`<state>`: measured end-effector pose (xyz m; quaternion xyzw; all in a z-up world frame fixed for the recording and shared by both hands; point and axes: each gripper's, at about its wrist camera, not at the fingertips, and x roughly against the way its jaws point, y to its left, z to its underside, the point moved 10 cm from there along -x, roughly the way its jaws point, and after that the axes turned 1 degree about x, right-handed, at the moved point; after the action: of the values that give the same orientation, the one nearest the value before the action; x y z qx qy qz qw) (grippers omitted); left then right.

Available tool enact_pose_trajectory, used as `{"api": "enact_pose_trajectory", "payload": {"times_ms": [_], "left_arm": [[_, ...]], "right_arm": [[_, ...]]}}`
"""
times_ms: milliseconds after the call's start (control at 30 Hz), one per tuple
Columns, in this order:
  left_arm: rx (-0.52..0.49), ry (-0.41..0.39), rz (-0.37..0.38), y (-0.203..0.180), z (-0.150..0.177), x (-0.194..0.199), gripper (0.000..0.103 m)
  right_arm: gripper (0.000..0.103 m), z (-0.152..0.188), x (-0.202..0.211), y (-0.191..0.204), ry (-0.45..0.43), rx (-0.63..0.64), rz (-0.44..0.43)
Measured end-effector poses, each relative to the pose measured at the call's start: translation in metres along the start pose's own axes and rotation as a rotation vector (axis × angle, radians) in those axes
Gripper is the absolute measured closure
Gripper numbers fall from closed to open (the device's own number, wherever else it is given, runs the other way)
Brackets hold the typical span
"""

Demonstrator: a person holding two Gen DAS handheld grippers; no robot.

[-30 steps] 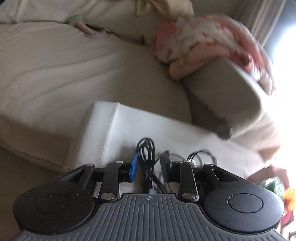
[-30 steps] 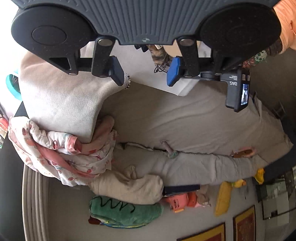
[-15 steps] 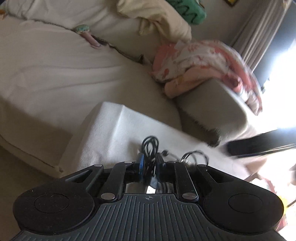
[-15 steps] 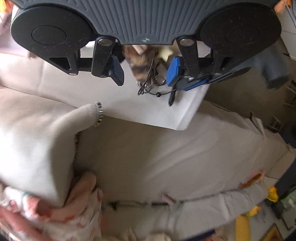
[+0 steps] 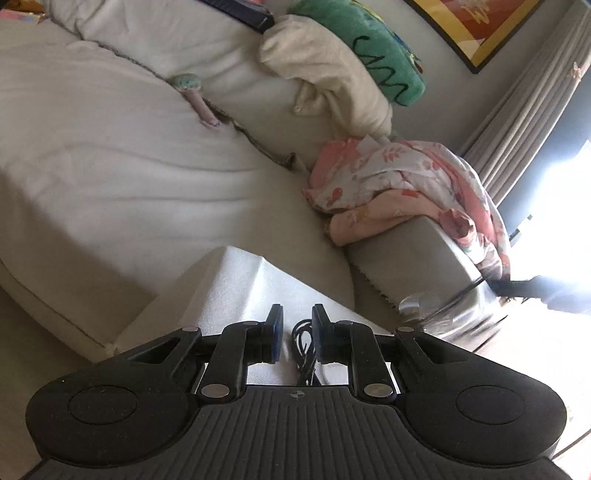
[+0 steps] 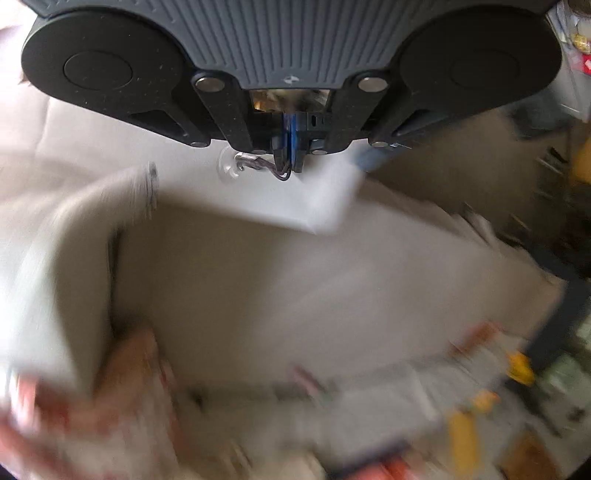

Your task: Organize soft objects

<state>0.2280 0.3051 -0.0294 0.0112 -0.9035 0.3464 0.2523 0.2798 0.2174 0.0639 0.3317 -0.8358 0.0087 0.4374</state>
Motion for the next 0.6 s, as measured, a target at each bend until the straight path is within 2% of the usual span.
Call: {"api": "enact_pose_trajectory", "payload": {"times_ms": [100, 200, 267, 400, 467, 500, 600], "left_arm": [[-0.015, 0.014, 0.006, -0.003, 0.003, -0.004, 0.085], [-0.042, 0.047, 0.027, -0.011, 0.008, -0.008, 0.085], [-0.081, 0.084, 0.025, -0.017, 0.014, -0.015, 0.085], [-0.234, 0.137, -0.048, -0.029, 0.031, -0.03, 0.084], [-0.339, 0.151, -0.12, -0.033, 0.039, -0.037, 0.083], [-0.38, 0.149, -0.137, -0.035, 0.042, -0.039, 0.078], [-0.461, 0.147, -0.152, -0.041, 0.049, -0.044, 0.076]], "right_arm": [[0.101, -0.014, 0.049, 0.02, -0.114, 0.047, -0.026], [0.101, -0.025, 0.084, 0.031, -0.225, 0.099, -0.012], [0.101, -0.03, 0.101, 0.035, -0.269, 0.124, 0.012], [0.101, -0.027, 0.102, 0.025, -0.245, 0.138, 0.053], [0.101, -0.024, 0.09, 0.021, -0.221, 0.132, 0.072], [0.101, -0.021, 0.083, 0.014, -0.201, 0.123, 0.087], [0.101, -0.013, 0.046, -0.002, -0.123, 0.096, 0.116]]}}
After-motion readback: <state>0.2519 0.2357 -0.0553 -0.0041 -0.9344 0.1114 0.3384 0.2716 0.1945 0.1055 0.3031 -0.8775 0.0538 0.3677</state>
